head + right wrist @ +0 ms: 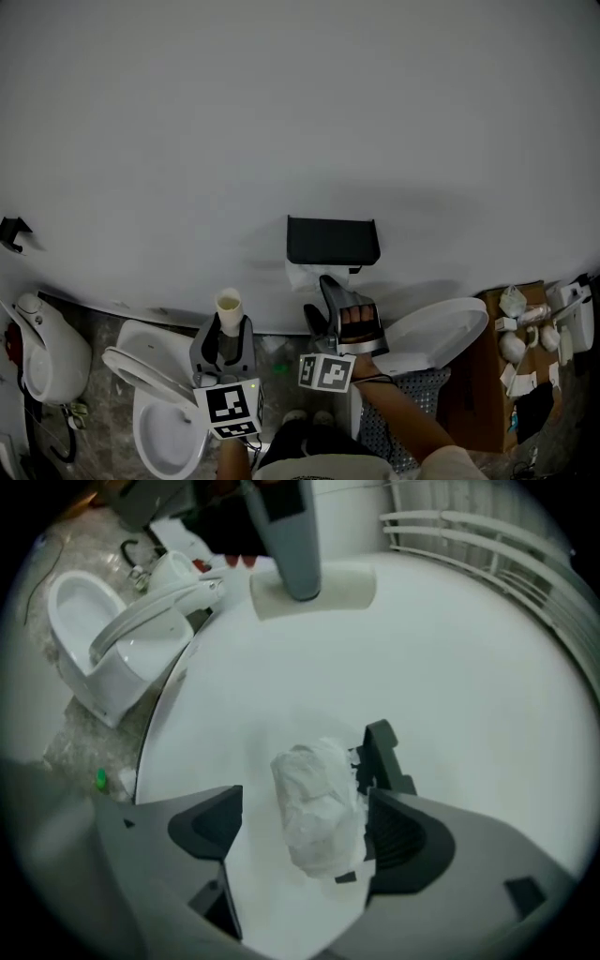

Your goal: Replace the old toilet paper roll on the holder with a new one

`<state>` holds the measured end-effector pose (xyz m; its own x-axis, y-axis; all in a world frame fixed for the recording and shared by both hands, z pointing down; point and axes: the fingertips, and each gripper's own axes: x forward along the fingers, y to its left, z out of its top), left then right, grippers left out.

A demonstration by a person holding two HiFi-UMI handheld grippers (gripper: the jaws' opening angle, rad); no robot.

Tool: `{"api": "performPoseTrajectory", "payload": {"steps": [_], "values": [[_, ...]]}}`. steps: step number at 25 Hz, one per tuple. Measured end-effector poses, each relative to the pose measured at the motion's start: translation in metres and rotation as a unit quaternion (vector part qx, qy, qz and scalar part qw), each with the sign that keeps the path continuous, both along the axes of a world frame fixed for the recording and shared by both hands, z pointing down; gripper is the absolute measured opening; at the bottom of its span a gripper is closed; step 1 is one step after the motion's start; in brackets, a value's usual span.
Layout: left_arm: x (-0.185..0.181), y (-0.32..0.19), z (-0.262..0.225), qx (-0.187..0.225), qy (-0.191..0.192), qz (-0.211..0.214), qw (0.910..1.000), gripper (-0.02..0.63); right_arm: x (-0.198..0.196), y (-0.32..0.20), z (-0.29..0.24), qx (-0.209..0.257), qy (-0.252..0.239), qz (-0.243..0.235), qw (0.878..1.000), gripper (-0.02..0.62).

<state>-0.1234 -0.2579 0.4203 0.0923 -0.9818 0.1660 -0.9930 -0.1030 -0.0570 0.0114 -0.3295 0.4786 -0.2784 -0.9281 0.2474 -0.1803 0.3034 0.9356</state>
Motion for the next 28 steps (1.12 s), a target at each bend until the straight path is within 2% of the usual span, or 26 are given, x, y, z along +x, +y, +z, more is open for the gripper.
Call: {"api": "performPoseTrajectory", "payload": {"steps": [3, 6, 8, 12, 15, 18, 20, 22, 24, 28], "values": [[0.002, -0.003, -0.008, 0.009, 0.008, 0.002, 0.9999, 0.175, 0.008, 0.018, -0.029, -0.017, -0.106, 0.014, 0.994, 0.333], [0.006, -0.005, -0.019, 0.02, 0.029, 0.008, 0.9993, 0.175, 0.03, 0.029, -0.063, -0.024, -0.222, 0.044, 0.974, 0.239], [0.008, -0.006, -0.028, 0.028, 0.043, 0.013, 0.9986, 0.175, 0.048, 0.034, -0.084, -0.036, -0.307, 0.066, 0.949, 0.193], [0.017, -0.006, -0.049, 0.046, 0.057, 0.025, 0.997, 0.175, 0.077, 0.04, -0.115, -0.052, -0.45, 0.089, 0.887, 0.116], [0.028, -0.002, -0.064, 0.059, 0.064, 0.036, 0.9955, 0.175, 0.095, 0.046, -0.133, -0.048, -0.519, 0.094, 0.848, 0.006], [0.04, 0.002, -0.077, 0.071, 0.066, 0.047, 0.9942, 0.175, 0.108, 0.052, -0.143, -0.053, -0.574, 0.088, 0.812, -0.008], [0.047, 0.005, -0.084, 0.079, 0.063, 0.051, 0.9936, 0.175, 0.115, 0.056, -0.148, -0.052, -0.6, 0.088, 0.793, -0.009], [0.051, 0.009, -0.089, 0.086, 0.059, 0.052, 0.9932, 0.175, 0.119, 0.061, -0.151, -0.051, -0.615, 0.089, 0.782, -0.009], [0.054, 0.013, -0.093, 0.09, 0.053, 0.05, 0.9933, 0.173, 0.121, 0.065, -0.152, -0.051, -0.622, 0.089, 0.776, -0.009], [0.059, 0.018, -0.096, 0.094, 0.043, 0.046, 0.9936, 0.173, 0.124, 0.071, -0.154, -0.049, -0.621, 0.087, 0.777, -0.009]]}}
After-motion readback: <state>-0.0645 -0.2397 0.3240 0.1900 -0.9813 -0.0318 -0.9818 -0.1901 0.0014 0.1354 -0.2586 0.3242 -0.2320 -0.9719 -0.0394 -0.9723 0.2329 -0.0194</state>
